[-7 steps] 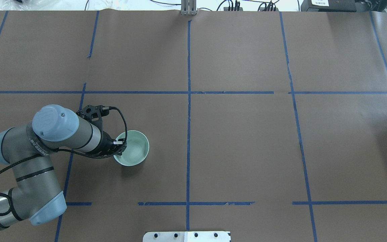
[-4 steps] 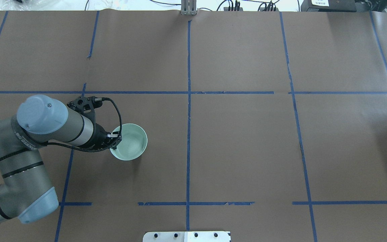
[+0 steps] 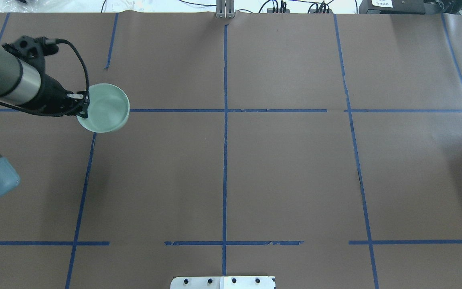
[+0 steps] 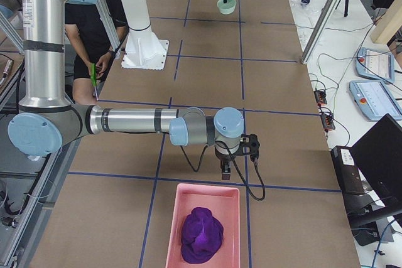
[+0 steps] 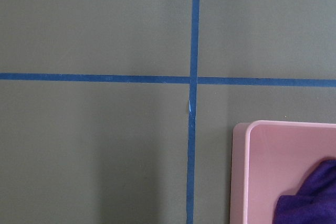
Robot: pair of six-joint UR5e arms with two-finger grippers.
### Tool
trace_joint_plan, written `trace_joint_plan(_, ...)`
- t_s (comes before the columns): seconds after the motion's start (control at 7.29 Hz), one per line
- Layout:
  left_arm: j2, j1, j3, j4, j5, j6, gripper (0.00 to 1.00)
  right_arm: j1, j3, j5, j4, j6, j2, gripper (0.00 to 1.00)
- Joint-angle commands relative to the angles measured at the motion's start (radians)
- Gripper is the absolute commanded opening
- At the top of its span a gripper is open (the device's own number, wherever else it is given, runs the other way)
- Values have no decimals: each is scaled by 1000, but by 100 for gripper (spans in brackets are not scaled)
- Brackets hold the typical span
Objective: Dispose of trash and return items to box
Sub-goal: 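Lift the green bowl with the left gripper toward the clear bin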
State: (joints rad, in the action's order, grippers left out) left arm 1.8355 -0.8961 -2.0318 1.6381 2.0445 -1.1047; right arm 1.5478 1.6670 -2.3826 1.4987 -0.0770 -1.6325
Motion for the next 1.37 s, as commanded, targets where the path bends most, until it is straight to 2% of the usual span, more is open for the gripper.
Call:
trace_joint_plan(0.0, -10, -127, 13, -72, 10, 235, 0, 0, -6, -6, 2, -1, 13, 100)
trace_joint_plan(0.41, -106, -287, 66, -66, 11, 567, 0, 1, -1, -41, 0, 2, 13, 100)
trace_joint_plan(0.82, -136, -534, 226, -60, 6, 953, 0, 1, 7, -41, -2, 5, 13, 100)
trace_joint_plan(1.1, -151, -633, 324, -55, 0, 1081, 0, 1, 5, -41, -30, -3, 11, 100)
trace_joint_plan(1.23, -176, -673, 408, 21, -19, 1118, 0, 1, 5, -40, -46, -1, 8, 100)
